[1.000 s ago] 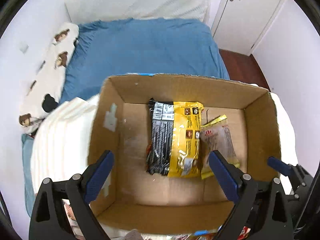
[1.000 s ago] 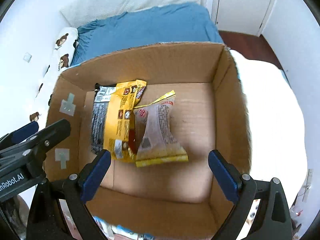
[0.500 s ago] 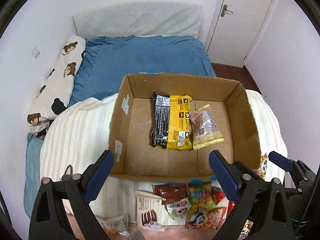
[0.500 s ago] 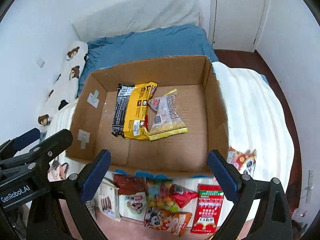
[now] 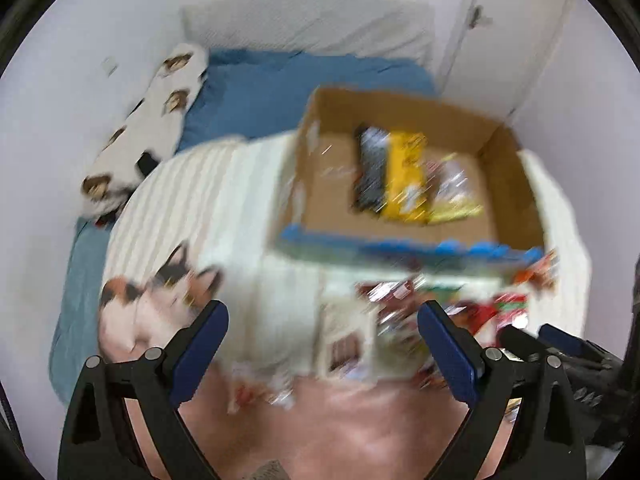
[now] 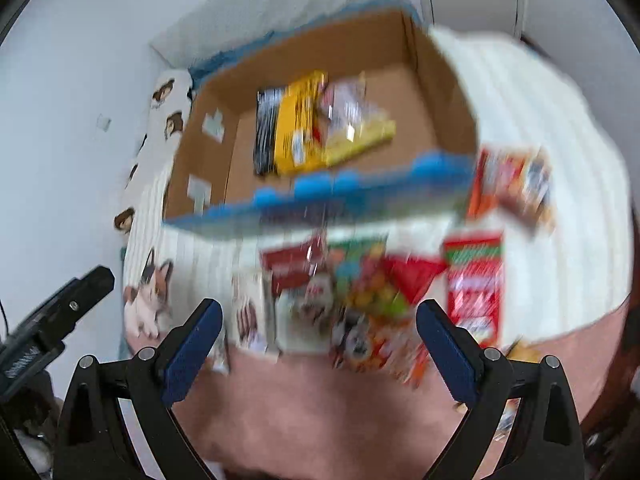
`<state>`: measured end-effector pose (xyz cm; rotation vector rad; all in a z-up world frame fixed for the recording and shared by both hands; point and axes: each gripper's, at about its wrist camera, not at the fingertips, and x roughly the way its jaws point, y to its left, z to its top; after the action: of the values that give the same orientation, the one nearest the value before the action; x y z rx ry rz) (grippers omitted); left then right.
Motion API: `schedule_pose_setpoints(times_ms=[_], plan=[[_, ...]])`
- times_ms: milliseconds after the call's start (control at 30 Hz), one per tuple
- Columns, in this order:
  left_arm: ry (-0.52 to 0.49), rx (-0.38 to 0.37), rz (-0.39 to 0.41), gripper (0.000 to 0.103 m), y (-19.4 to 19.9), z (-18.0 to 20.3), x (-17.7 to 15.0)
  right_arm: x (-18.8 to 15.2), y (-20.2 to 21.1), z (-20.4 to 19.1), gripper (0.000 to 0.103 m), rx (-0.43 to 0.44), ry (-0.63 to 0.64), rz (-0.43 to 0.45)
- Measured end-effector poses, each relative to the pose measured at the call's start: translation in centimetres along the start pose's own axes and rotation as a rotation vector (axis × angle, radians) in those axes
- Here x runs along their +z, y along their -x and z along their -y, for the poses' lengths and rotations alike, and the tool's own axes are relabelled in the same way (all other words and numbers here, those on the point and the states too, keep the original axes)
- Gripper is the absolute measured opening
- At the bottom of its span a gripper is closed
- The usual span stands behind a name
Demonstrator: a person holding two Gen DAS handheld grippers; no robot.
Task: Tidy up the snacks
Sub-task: 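Grasp the oat cookie packet with the left tool while the right tool grasps the Franzzi pack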
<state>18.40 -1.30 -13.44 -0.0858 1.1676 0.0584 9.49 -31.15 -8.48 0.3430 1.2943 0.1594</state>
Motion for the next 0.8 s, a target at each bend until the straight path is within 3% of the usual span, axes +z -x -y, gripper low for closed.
schedule_pose_setpoints(times_ms=[200, 400, 500, 667, 733, 800], plan=[[0.138, 0.049, -0.163, 0.097, -5.6, -5.5, -3.8, -2.3, -5.9, -1.6, 0.098, 0.08, -0.013, -0.112], [0.261, 0.069, -0.325, 0.097, -11.5, -9.8, -7.1, -1.8, -11.7, -5.4, 0.083, 0.09, 0.008, -0.188], [0.435, -0.016, -0.41, 0.097, -13.6, -12.2, -8.4, -1.2, -14.6, -7.2, 0.083, 0.043, 0.023, -0.215], [0.91, -0.254, -0.491, 0.096, -15.8, -16.0, -11.7, -1.3, -18.3, -9.6, 0.081, -0.015, 0.049, -0.252], [0.971, -0.288, -0.504, 0.096, -16.9, -15.9, -12.0, -1.7, -19.5, -10.2, 0.071, -0.042, 0.061, -0.268], [0.942, -0.26, -0.51, 0.089, -17.8, -15.3, -11.6, -2.2, -20.4, -10.3, 0.061, -0.061, 0.07, -0.281]])
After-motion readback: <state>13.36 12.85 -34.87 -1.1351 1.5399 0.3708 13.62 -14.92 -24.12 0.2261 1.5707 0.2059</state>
